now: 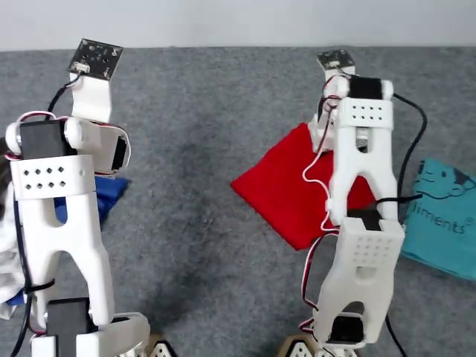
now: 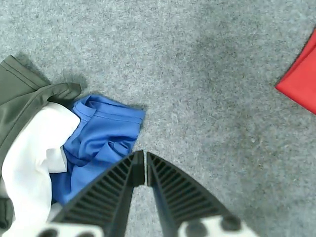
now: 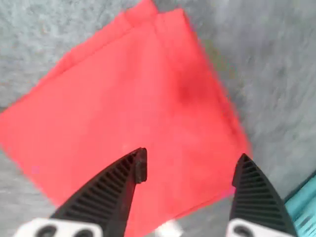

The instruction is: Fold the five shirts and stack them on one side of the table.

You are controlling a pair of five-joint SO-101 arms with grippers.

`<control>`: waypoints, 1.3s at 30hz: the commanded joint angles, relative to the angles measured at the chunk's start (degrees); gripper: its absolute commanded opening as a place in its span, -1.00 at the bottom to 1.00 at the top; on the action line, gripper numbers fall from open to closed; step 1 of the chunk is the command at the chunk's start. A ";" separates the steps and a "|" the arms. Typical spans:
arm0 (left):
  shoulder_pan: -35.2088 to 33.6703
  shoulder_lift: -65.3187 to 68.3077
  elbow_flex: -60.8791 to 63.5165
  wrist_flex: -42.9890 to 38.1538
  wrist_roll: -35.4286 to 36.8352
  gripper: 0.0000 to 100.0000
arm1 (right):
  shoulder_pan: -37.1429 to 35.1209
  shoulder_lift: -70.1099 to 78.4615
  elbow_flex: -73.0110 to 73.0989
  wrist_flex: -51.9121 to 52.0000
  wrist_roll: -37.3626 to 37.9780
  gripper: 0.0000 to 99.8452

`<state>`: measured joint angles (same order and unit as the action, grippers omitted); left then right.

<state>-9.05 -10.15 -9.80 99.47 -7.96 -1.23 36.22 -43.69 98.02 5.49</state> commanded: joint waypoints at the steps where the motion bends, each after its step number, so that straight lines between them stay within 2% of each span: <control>1: -0.35 -2.37 -0.04 1.14 0.18 -0.97 | -2.07 -2.59 -3.69 4.97 -15.30 -0.44; 5: -0.35 -2.37 -0.04 1.14 0.18 -0.97 | -2.86 -3.91 -3.69 4.88 -27.87 -0.43; 13: -0.44 -2.37 -0.04 1.14 0.09 -0.97 | -6.29 -9.71 7.38 4.88 -39.38 -0.10; 19: -0.44 -2.37 -0.04 1.14 -3.25 -0.97 | -7.52 -12.79 18.20 0.57 -42.73 -0.09; 32: -0.44 -2.37 -0.04 1.14 -4.22 -0.97 | -7.25 -6.37 41.58 -32.13 -43.16 -0.09; 37: -0.44 -2.37 -0.04 1.14 -4.04 -0.97 | -4.88 -3.38 40.70 -32.84 -46.59 -0.10; 39: -0.44 -2.37 -0.04 1.14 -4.04 -0.97 | -4.97 -2.51 39.38 -31.43 -46.59 -0.17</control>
<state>-9.05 -10.15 -9.80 99.47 -11.47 -8.00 30.86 -2.46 66.55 -40.04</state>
